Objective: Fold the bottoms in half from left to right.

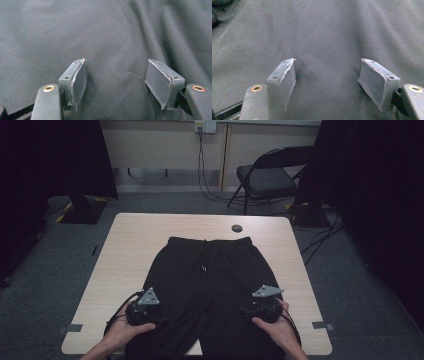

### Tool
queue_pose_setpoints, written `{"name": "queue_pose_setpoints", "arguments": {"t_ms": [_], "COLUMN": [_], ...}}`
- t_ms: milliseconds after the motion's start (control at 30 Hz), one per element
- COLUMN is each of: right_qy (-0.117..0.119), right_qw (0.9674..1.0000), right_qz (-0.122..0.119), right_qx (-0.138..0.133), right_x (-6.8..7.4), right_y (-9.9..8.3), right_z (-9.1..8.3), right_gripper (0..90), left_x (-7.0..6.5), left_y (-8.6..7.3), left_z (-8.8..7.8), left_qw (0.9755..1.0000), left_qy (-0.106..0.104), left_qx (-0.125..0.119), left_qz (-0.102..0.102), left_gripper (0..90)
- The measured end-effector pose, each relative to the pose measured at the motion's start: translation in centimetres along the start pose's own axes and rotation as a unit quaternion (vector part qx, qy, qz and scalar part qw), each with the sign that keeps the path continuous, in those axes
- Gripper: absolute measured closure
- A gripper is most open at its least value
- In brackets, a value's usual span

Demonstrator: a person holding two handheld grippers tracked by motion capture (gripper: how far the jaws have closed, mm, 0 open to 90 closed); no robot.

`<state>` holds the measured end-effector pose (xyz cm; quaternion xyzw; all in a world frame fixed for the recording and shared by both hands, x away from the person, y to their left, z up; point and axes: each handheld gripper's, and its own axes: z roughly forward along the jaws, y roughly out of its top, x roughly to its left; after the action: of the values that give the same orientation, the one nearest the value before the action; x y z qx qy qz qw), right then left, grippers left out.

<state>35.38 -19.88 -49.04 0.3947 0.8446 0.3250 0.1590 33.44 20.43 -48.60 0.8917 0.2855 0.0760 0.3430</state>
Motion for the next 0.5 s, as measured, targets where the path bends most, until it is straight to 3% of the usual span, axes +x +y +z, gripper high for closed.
{"name": "queue_pose_setpoints", "arguments": {"t_ms": [67, 133, 233, 300, 367, 433, 500], "right_qy": [-0.004, 0.000, 0.006, 0.017, 0.031, 0.044, 0.057], "right_qw": [0.9999, 0.9999, 1.0000, 0.9997, 0.9991, 0.9979, 0.9961], "right_qz": [0.006, 0.003, 0.001, -0.001, -0.012, -0.032, -0.053], "right_qx": [0.013, 0.014, 0.001, -0.017, -0.027, -0.036, -0.041], "right_x": [0.1, 0.7, 1.6, 2.8, 4.4, 6.4, 8.2], "right_y": [0.0, 0.5, 1.3, 2.4, 3.6, 5.2, 6.8], "right_z": [-0.3, -0.7, -1.2, -1.9, -2.2, -2.4, -2.3], "right_gripper": [28.6, 29.1, 30.3, 31.9, 34.0, 37.1, 38.6], "left_x": [-0.6, -0.6, 0.3, 1.9, 3.7, 5.7, 6.9], "left_y": [0.1, 0.4, 0.6, 1.0, 1.2, 1.4, 1.5], "left_z": [0.1, -0.1, -0.5, -1.1, -1.5, -1.7, -1.7], "left_qw": [1.0000, 0.9996, 0.9998, 0.9994, 0.9990, 0.9982, 0.9974], "left_qy": [-0.008, -0.027, -0.022, -0.012, -0.001, 0.037, 0.045], "left_qx": [0.002, 0.010, -0.001, -0.025, -0.025, -0.024, -0.031], "left_qz": [-0.003, 0.009, -0.001, -0.020, -0.037, -0.040, -0.047], "left_gripper": [33.1, 37.0, 35.2, 34.5, 33.0, 33.8, 34.6]}}
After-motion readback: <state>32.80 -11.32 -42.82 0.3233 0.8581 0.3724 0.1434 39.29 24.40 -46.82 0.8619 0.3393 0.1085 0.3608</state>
